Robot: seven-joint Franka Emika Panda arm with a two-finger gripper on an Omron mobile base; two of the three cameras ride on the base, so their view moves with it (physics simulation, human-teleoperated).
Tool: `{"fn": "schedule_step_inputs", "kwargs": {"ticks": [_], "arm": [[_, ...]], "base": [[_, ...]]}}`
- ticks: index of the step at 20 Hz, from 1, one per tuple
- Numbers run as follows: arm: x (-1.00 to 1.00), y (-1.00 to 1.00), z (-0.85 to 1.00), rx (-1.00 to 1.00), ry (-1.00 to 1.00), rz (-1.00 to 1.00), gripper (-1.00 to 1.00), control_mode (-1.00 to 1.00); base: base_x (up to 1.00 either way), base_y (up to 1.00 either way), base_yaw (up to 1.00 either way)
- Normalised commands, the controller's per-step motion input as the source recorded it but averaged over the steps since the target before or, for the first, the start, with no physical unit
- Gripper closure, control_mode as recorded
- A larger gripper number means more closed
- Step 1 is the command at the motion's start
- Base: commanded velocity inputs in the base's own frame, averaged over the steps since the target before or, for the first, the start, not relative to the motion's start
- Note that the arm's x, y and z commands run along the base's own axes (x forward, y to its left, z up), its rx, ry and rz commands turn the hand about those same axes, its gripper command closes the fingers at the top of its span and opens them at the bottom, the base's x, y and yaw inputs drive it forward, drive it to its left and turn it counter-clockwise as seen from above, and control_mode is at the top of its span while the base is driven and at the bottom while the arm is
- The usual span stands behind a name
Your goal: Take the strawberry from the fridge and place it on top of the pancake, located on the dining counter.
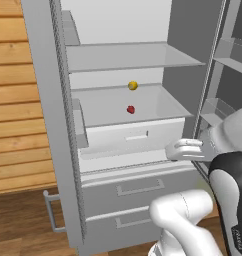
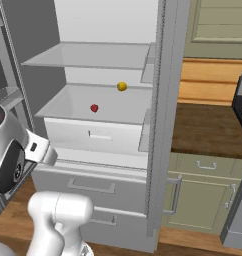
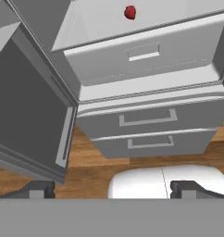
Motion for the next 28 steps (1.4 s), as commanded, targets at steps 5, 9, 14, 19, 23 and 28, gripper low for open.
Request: {"fn": "schedule_step_inputs", "kwargs": {"ticks": [5,9,14,19,23,28], "arm": [[0.01,0.00,-0.04,0.00,0.01,0.00,-1.00,-1.00],[0.21,0.00,-0.04,0.00,0.03,0.00,-1.00,-1.00],[0.21,0.00,-0.02,0.00,0.02,0.00,-1.00,1.00],[0.00,0.00,0.00,0.00,0.00,0.00,-1.00,1.00],[0.00,0.00,0.00,0.00,0.00,0.00,-1.00,1.00],[0.00,0.00,0.00,0.00,0.00,0.00,-1.00,1.00]], "base": [[0.00,0.00,0.00],[0.00,0.00,0.00],[0.43,0.00,0.00],[0.70,0.06,0.00],[0.61,0.00,0.00],[0.44,0.00,0.00]]}}
